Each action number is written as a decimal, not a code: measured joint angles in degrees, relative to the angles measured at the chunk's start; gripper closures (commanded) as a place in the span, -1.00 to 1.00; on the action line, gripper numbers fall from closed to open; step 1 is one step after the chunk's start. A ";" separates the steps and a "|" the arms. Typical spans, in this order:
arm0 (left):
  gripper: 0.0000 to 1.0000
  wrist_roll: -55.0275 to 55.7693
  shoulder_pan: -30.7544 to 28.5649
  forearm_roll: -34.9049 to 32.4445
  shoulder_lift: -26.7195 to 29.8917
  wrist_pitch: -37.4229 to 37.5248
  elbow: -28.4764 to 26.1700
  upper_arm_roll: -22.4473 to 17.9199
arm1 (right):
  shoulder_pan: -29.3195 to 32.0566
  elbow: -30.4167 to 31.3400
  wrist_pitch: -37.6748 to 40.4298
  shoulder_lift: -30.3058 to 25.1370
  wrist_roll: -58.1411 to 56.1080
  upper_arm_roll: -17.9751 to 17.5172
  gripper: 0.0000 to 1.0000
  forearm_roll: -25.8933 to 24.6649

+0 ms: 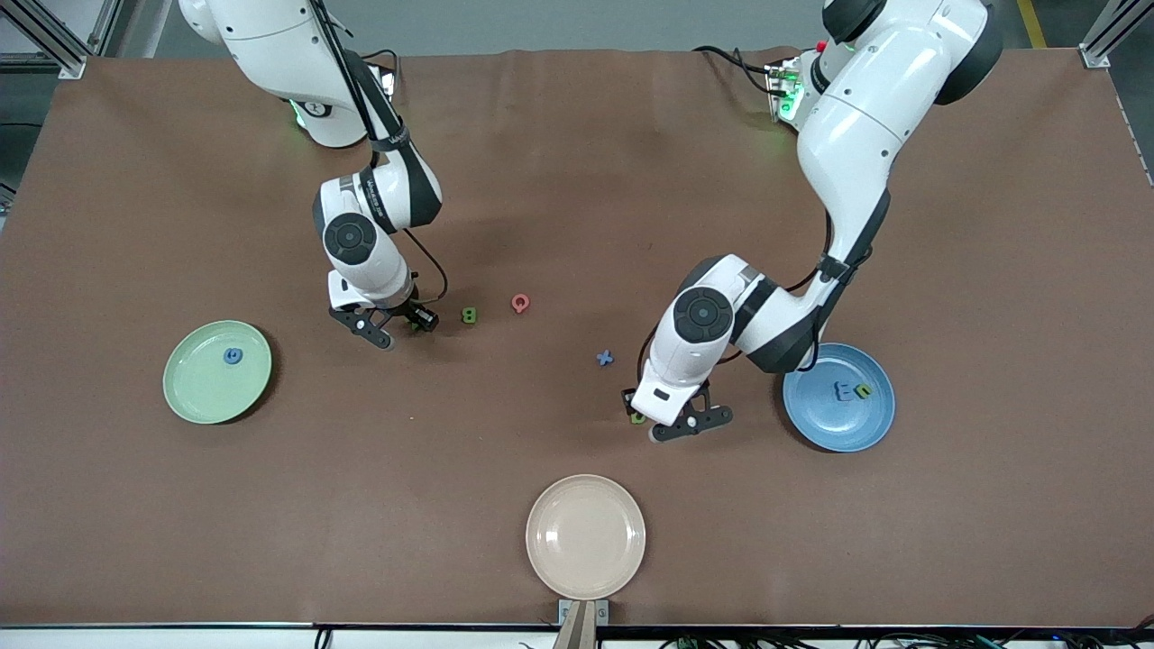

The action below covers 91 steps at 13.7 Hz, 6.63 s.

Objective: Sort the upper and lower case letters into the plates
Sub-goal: 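Grasp the green N with the right gripper while the left gripper grasps the b, then place the N on the green plate while the left gripper places the b, then reach the left gripper to the blue x while the right gripper moves out, then grasp the x with the left gripper while the right gripper grasps the B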

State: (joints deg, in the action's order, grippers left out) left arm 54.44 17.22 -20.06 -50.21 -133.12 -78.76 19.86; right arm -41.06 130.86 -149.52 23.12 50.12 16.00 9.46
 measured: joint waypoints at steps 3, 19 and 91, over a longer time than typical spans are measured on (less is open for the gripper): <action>-0.05 -1.69 1.25 0.00 -3.05 -0.05 3.27 0.05 | 0.00 -0.01 -0.01 0.01 0.01 0.01 0.28 0.03; 1.00 -2.36 5.42 0.03 -5.93 -2.83 4.93 -3.70 | 0.09 -12.37 29.23 -7.44 -13.46 8.90 0.59 -2.07; 0.99 20.98 13.07 1.07 -3.21 4.18 1.54 -3.53 | -13.98 -7.80 5.86 3.33 -42.93 4.71 -0.38 8.62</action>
State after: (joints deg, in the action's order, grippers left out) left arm 75.42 30.29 -18.99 -53.42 -128.94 -77.21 16.32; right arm -55.04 123.06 -143.66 26.46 7.19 20.71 18.08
